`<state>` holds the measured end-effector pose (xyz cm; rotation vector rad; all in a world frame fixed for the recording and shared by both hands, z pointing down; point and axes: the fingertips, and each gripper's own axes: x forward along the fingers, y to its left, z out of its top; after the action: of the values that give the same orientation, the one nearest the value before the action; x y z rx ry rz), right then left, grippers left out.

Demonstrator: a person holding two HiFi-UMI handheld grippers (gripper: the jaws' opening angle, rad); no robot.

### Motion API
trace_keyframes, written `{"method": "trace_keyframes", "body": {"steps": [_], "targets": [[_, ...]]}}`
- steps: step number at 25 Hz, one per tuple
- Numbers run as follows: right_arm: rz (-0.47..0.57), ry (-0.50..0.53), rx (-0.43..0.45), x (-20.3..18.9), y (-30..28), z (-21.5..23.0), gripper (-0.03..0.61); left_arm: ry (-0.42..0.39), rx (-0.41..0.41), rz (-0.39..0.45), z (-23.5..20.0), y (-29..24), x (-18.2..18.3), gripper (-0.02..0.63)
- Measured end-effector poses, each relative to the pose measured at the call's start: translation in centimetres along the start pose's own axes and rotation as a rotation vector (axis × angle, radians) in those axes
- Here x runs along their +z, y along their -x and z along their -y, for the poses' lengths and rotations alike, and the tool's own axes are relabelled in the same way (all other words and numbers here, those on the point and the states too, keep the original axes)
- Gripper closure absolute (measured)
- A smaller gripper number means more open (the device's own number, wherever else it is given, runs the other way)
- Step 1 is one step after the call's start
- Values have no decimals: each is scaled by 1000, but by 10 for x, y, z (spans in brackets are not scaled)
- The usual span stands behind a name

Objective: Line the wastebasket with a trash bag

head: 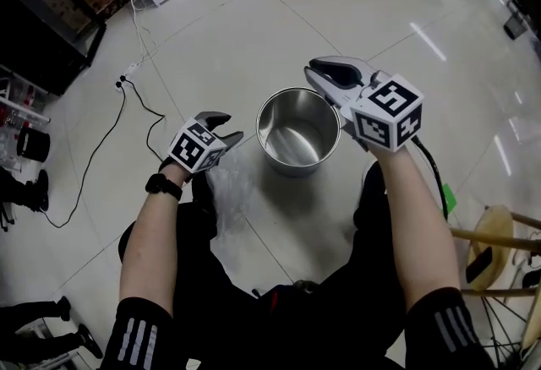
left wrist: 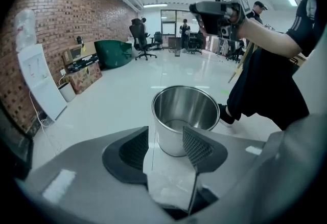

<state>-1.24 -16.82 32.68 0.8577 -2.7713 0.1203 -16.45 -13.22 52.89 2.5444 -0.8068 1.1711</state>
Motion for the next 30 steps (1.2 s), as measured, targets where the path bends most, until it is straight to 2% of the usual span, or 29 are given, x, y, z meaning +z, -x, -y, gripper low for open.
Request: {"method": "trace_keyframes", "body": {"steps": [7,14,19,22,28,30], "targets": [[-5,25,33,6,-29,-21,517,42,-54,-160,5,-18,-86,408],[-14,37,34,5,-36,-26,517,153,-116,-239,31,-65,-163,403],[-35,53,37,-1,-38,-28,517,234,-83,-349,37,-89,-223,394],[-57,63,39,-7,-39,-27,517,261,-103,-366,44,-99,-235,394],[-68,75,43,-10,-42,-28,517,253,-117,-380,50,-114,-242,396],[-72,80,43,-11,-43,-29,517,245,-114,-385,50,-117,-244,418]]}}
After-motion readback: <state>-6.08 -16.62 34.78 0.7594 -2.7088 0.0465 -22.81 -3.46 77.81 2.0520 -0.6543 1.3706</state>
